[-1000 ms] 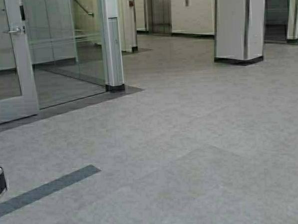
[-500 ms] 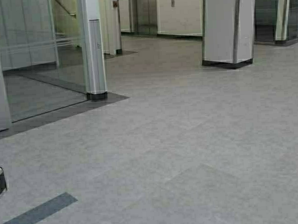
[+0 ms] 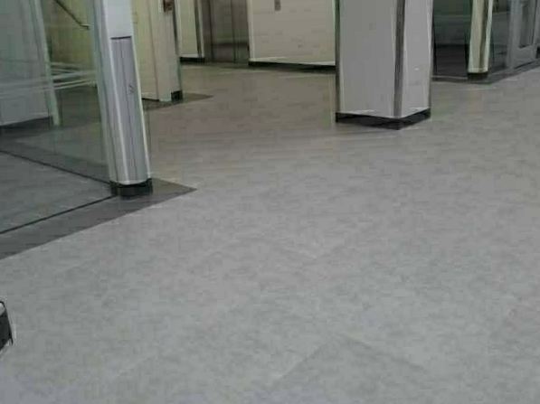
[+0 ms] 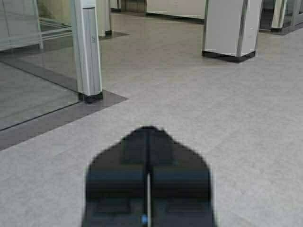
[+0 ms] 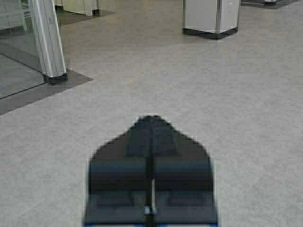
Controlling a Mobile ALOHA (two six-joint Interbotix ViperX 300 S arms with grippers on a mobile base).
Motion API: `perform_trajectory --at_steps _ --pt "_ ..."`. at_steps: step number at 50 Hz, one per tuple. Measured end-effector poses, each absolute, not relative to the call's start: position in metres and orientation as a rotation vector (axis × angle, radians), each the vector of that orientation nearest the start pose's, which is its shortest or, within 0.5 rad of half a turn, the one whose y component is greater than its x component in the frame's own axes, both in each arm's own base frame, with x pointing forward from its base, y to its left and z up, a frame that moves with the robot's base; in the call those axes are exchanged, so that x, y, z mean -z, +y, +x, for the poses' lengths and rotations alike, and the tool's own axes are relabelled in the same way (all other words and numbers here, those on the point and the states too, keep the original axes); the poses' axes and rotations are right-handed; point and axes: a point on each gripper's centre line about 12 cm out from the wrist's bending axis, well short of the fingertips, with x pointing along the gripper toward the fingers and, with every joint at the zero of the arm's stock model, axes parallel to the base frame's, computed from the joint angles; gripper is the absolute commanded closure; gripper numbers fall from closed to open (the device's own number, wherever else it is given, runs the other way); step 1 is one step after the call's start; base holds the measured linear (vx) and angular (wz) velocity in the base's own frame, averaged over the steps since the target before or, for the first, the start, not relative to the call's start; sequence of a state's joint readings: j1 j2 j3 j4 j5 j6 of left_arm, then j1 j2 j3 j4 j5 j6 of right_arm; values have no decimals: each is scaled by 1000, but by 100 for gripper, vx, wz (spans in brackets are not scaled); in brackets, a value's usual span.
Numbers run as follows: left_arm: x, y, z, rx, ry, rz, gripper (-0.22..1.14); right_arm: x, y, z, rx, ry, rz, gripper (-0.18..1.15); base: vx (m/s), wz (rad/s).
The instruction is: Navigate to elevator, push the call button, then enter the elevator
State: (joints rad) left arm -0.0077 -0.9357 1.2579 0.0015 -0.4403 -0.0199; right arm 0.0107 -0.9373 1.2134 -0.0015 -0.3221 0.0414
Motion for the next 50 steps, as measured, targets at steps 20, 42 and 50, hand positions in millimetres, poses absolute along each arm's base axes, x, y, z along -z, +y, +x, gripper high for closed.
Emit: perform_trajectory --at_steps 20,42,50 --pt "-271 -2 196 9 -117 -19 89 -272 2 203 -12 -26 98 92 74 -11" --pt "-266 -2 200 9 -89 -22 89 -264 2 209 -10 16 114 92 79 2" --pt "-265 -2 199 9 -87 -28 89 -262 2 209 -10 21 115 92 80 13"
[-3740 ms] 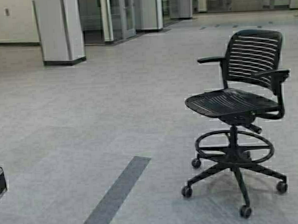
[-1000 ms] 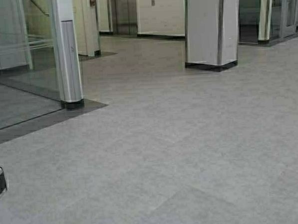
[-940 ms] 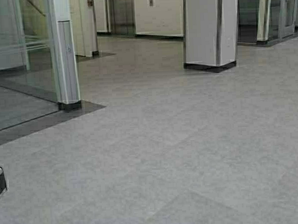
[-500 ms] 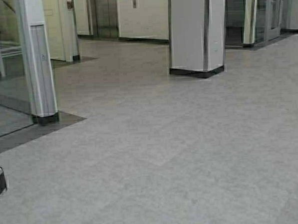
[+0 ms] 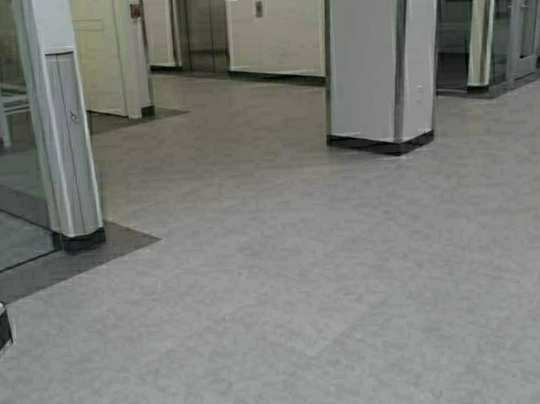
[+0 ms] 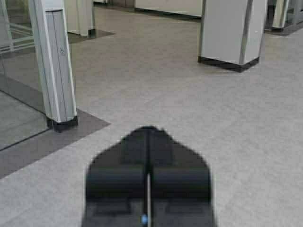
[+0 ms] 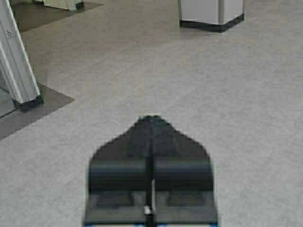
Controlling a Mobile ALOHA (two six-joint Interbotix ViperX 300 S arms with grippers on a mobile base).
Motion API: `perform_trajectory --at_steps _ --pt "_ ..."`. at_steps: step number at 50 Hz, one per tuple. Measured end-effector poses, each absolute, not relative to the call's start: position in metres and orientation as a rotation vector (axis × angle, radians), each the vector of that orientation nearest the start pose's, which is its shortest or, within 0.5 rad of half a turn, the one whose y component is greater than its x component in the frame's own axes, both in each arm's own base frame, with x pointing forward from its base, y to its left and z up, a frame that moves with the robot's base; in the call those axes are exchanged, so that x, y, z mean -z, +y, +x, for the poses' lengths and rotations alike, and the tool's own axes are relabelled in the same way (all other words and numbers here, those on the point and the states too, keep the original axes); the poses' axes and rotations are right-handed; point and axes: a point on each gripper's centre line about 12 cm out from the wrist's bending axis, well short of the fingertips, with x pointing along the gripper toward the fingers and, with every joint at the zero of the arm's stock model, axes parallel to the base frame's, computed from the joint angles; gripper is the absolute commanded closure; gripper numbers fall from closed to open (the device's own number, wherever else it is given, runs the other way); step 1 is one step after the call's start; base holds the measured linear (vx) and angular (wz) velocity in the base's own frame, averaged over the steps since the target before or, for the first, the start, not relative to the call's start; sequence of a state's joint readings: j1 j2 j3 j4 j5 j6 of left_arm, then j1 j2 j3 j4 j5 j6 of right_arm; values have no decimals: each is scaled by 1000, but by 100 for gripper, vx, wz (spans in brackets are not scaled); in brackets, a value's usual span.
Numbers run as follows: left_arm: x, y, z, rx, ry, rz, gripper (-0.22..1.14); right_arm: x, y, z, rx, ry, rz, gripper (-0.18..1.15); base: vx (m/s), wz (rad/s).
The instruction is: Navigate to elevator, push the call button, then enter the elevator
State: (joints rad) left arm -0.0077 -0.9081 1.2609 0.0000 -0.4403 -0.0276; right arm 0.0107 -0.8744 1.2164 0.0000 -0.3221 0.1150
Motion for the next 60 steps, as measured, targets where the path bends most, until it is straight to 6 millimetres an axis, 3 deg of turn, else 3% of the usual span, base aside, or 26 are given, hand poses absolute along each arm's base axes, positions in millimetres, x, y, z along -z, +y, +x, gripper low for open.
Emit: perform_trajectory --at_steps 60 --pt "-262 -2 201 11 -73 -82 89 -266 2 205 -11 -2 132 92 82 3"
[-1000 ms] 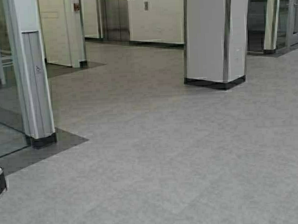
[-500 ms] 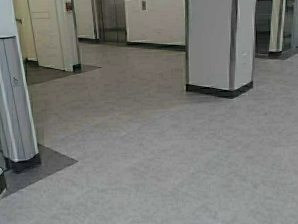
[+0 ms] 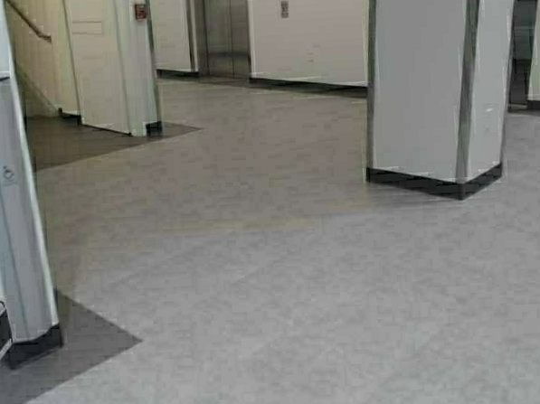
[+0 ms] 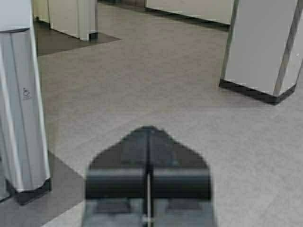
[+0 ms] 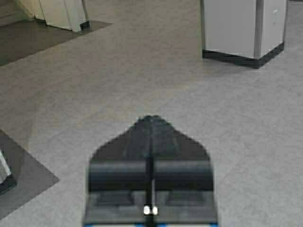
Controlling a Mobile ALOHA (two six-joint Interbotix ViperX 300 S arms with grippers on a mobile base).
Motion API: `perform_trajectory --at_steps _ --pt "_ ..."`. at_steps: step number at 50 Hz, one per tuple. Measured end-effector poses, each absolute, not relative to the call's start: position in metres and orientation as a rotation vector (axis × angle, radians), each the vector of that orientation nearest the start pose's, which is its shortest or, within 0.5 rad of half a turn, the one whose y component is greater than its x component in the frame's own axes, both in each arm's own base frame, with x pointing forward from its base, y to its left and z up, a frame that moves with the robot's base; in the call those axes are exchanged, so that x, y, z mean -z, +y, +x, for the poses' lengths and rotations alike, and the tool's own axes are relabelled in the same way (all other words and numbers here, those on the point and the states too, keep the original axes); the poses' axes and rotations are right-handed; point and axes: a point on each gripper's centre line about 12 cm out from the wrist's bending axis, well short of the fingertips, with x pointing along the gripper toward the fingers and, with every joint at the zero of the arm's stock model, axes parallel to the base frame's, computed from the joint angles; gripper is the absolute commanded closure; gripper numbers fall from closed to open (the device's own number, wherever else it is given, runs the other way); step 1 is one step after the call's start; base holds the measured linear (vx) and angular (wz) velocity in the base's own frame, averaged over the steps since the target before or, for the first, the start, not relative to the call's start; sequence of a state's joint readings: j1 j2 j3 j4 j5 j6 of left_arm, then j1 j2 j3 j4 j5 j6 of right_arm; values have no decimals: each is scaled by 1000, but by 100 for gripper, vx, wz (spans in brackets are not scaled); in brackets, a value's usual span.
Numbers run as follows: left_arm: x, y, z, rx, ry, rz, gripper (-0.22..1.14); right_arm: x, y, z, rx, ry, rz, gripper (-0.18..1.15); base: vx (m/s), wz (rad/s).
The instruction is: Navigate to elevator, push the call button, then enter the elevator
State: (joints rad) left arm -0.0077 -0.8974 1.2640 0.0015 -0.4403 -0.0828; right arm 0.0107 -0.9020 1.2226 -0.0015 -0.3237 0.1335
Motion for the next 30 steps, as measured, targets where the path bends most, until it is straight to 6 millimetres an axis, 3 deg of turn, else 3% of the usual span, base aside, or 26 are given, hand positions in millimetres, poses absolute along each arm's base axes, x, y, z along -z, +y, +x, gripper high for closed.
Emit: perform_trajectory --at_steps 30 --pt "-260 -2 198 11 -73 -101 89 -274 2 199 -13 -44 135 92 82 -1"
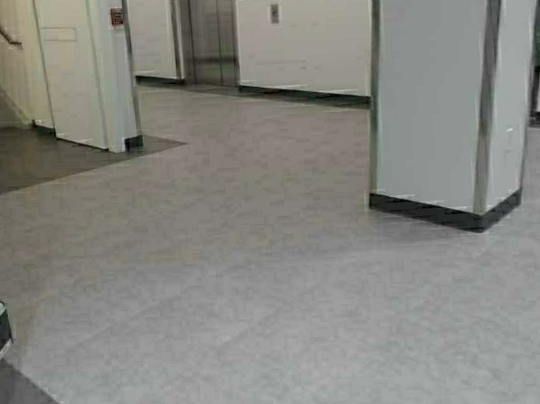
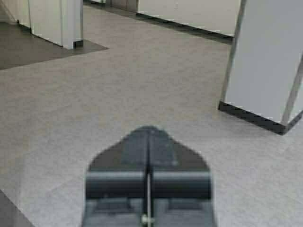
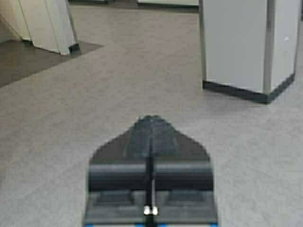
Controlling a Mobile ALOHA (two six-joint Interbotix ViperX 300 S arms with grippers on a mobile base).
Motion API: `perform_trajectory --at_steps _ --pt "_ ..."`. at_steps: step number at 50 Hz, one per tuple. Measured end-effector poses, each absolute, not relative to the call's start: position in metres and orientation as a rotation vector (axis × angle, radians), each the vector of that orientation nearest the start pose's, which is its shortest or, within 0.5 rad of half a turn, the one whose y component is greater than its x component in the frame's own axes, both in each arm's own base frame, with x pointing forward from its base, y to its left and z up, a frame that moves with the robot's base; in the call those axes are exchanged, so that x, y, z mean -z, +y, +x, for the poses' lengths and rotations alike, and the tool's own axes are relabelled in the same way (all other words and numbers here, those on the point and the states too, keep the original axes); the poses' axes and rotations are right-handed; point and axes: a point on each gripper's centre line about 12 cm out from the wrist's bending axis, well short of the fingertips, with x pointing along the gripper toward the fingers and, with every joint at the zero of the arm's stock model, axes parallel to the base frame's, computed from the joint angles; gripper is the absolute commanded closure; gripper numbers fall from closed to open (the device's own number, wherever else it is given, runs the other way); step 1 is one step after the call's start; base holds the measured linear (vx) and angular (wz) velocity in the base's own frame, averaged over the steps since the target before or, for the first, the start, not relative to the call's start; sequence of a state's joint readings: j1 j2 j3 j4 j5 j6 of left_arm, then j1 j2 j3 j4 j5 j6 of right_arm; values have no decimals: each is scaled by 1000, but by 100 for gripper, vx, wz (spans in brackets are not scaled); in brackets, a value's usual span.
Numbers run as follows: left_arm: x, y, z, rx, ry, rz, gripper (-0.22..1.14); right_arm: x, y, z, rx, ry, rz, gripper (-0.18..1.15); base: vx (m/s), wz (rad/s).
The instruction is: Navigate to elevator, push the call button, then enter the elevator
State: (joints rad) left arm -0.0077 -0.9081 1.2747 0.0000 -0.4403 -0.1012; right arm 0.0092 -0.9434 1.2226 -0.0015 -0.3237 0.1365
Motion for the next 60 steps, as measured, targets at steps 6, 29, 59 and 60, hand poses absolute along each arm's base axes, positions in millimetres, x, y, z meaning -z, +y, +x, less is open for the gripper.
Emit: perform_trajectory --at_steps 6,29,59,60 --pt "-260 -2 198 12 -73 -100 89 -275 2 197 -15 -51 143 92 81 13" --pt "-273 -1 186 16 -151 -114 89 -294 2 204 -20 -86 204 92 82 -2" --pt "-270 0 189 8 -119 -125 89 -288 13 208 -82 -45 91 92 83 17" --pt "-269 0 190 8 -113 -128 89 -288 13 208 -80 -45 91 92 84 12"
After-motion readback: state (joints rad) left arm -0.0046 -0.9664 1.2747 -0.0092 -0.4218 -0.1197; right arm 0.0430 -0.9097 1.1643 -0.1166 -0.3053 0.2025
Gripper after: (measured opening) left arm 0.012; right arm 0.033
